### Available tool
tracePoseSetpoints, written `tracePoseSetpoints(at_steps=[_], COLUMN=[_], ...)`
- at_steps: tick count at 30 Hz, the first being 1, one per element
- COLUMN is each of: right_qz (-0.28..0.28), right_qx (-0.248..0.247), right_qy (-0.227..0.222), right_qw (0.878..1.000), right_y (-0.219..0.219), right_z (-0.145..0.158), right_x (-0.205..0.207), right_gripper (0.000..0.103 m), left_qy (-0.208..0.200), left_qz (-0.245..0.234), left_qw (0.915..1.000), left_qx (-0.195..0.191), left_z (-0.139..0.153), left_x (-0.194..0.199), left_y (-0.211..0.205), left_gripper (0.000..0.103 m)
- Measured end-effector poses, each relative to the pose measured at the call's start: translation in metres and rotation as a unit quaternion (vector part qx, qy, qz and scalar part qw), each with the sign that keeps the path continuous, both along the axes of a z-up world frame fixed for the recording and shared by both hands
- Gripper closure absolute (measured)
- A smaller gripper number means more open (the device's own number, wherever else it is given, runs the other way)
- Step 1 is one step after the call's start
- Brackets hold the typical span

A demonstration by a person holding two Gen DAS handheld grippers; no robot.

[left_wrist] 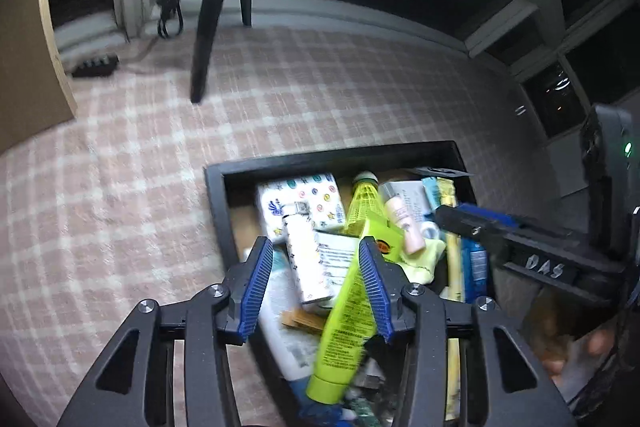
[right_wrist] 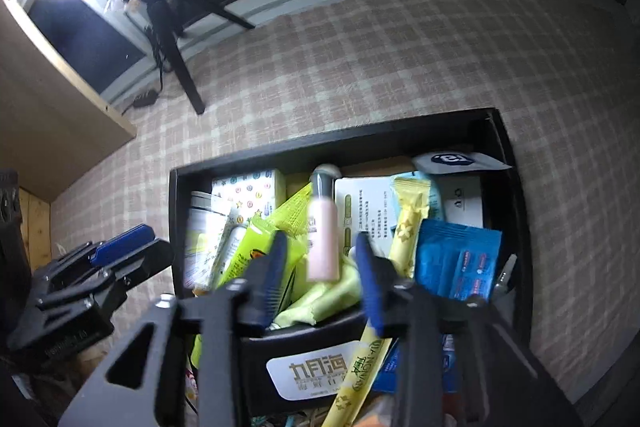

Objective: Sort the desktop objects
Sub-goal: 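Carry lighter and pink bottle over the bin and open both grippers, then move both tools back toward the Coffee-mate sachet and white tube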

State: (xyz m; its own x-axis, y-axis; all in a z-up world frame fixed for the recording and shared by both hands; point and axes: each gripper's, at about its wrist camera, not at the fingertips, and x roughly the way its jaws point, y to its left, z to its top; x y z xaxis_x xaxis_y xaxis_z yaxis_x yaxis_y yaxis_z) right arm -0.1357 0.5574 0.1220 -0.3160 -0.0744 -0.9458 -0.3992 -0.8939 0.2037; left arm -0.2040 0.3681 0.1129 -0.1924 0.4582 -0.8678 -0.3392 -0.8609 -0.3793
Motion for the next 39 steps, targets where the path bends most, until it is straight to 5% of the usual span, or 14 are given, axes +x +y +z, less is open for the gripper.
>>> tracePoseSetpoints(at_steps=[12,23,39], right_qz=[0.034,0.115,0.090], right_qx=[0.014,-0.011,-0.050], right_qy=[0.017,0.006,-0.021], right_qw=[0.999,0.993,0.994], right_y=[-0.037,-0.141,-0.237], right_z=[0.021,0.023,-0.010], right_x=[0.001,0.045,0.114], right_gripper=[0.064,0.063,0.058], left_qy=[0.009,0.018,-0.008], left_qz=[0.030,0.081,0.145], left_qw=[0.9995,0.9963,0.9885], left_qx=[-0.010,-0.020,-0.043], left_z=[0.010,0.020,-0.018], left_x=[0.003,0.033,0.079], left_y=[-0.063,-0.176,-0.304], left_gripper=[0.062,0.062,0.061])
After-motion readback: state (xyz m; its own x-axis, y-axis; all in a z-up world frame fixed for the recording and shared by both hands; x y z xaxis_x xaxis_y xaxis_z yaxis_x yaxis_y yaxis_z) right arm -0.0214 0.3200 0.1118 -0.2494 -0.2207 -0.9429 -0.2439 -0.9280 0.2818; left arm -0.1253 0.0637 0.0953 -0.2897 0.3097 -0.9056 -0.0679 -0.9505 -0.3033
